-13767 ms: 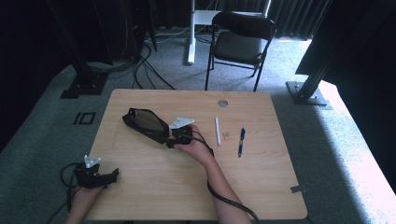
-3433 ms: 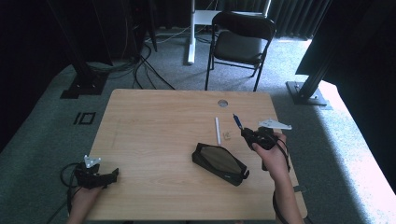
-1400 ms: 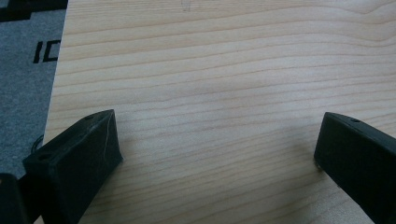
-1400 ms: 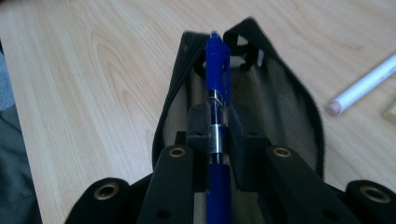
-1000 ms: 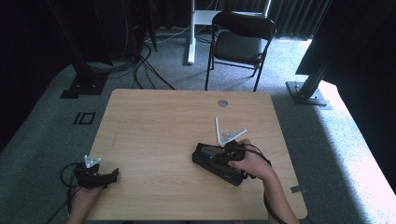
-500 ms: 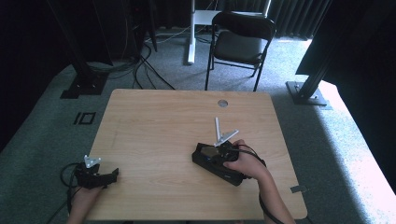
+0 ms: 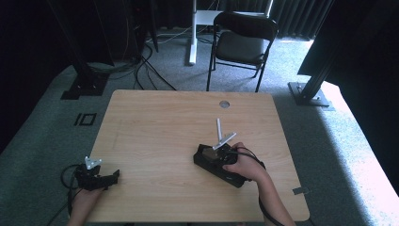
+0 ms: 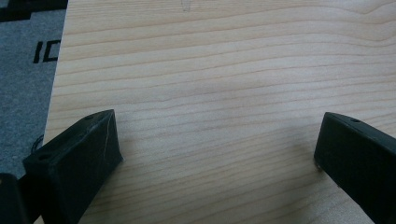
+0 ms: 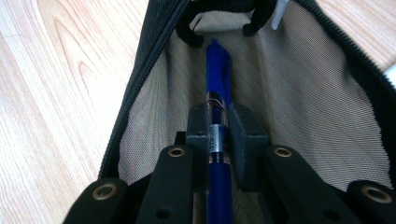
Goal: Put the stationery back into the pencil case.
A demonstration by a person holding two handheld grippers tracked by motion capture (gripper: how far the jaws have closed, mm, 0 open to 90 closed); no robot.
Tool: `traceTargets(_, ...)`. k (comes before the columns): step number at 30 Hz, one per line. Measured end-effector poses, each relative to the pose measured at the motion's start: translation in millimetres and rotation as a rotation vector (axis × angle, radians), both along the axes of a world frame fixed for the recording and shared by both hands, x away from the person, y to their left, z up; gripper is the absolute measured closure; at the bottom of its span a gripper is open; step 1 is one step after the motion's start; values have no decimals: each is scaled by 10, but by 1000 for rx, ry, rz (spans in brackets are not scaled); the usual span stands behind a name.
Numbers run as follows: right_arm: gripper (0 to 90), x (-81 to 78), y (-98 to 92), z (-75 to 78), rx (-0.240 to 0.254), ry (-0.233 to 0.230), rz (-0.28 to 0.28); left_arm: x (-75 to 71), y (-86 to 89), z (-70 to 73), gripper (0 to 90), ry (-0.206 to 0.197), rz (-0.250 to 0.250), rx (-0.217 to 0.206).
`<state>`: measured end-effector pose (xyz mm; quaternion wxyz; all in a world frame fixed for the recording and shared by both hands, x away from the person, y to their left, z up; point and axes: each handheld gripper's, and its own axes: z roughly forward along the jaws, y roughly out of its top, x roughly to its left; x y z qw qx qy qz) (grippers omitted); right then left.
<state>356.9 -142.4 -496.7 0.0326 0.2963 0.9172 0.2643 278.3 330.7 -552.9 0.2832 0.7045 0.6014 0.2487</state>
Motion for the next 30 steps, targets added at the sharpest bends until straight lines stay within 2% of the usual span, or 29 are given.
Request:
traceTargets(5, 757, -6, -27, 20, 24, 13, -5, 0, 0, 0, 6, 0, 0, 0)
traceTargets(8, 757, -17, -46, 46, 28, 2, 2, 0, 0, 0, 5, 0, 0, 0)
traceTargets(19, 760, -71, -211, 340, 154, -51, -15, 0, 0, 0, 6, 0, 0, 0)
traceTargets(21, 760, -78, -228, 364, 164, -58, -14, 0, 0, 0, 5, 0, 0, 0)
traceTargets(22, 759, -82, -268, 413, 190, -74, -24, 0, 0, 0, 6, 0, 0, -1)
traceTargets(26, 757, -65, -334, 461, 230, -100, -68, 0, 0, 0, 6, 0, 0, 0)
traceTargets(30, 764, -21, -402, 489, 291, -150, -145, 0, 0, 0, 5, 0, 0, 0)
